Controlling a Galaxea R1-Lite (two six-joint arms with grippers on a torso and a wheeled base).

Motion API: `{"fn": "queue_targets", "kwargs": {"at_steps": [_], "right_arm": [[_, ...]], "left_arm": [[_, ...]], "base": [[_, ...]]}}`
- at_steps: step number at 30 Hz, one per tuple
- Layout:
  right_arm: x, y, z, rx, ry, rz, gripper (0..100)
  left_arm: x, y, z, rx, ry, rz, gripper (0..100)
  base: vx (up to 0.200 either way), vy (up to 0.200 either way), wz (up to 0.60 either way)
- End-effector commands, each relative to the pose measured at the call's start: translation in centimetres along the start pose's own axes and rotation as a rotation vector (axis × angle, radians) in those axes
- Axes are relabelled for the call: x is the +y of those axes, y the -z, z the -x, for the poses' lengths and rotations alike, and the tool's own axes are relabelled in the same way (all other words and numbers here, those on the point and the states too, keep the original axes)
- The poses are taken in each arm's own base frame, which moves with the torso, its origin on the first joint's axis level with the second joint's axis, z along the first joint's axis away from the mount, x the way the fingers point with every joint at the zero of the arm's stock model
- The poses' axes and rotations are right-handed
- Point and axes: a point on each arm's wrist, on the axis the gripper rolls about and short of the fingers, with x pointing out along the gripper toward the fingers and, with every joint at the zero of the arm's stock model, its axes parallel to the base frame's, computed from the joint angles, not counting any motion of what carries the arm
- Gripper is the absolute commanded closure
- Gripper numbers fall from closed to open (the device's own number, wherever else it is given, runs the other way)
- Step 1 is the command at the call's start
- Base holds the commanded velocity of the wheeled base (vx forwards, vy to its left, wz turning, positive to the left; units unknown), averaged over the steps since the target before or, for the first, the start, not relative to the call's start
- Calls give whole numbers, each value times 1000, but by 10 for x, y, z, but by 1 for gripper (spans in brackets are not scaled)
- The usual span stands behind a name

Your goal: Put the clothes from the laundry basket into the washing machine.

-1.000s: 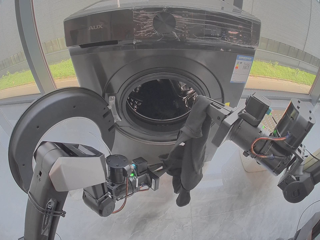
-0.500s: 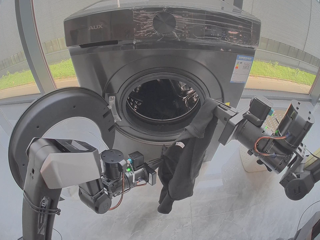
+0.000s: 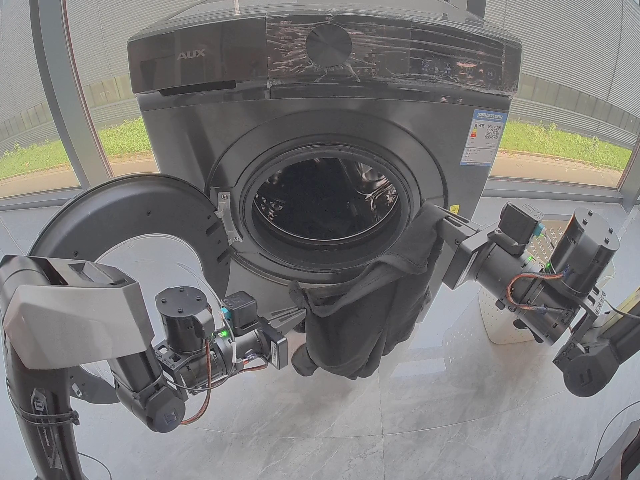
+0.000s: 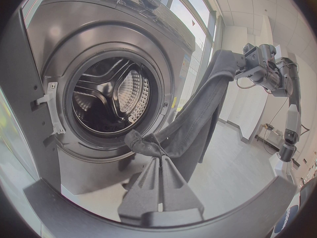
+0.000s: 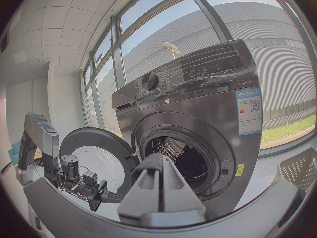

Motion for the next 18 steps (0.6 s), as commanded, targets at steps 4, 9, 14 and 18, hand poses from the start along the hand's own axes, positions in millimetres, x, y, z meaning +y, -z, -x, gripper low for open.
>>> {"fn": "queue_targets", "kwargs": {"at_steps": [4, 9, 14, 18], "right_arm": [[3, -6, -8, -33, -9, -1, 100], [4, -11, -11, -56, -14, 0, 100], [13, -12, -11, -62, -44, -6, 100], [19, -13, -11, -64, -62, -10, 100]], "left_arm": [[-5, 38, -6, 117, 27, 13, 0], [-4, 60, -11, 175, 28, 24, 0], [-1, 89, -22, 228, 30, 25, 0], [1, 98, -29, 232, 29, 24, 0]], "base": [[0, 0, 0], [0, 0, 0], [0, 0, 0], [0, 0, 0]]}}
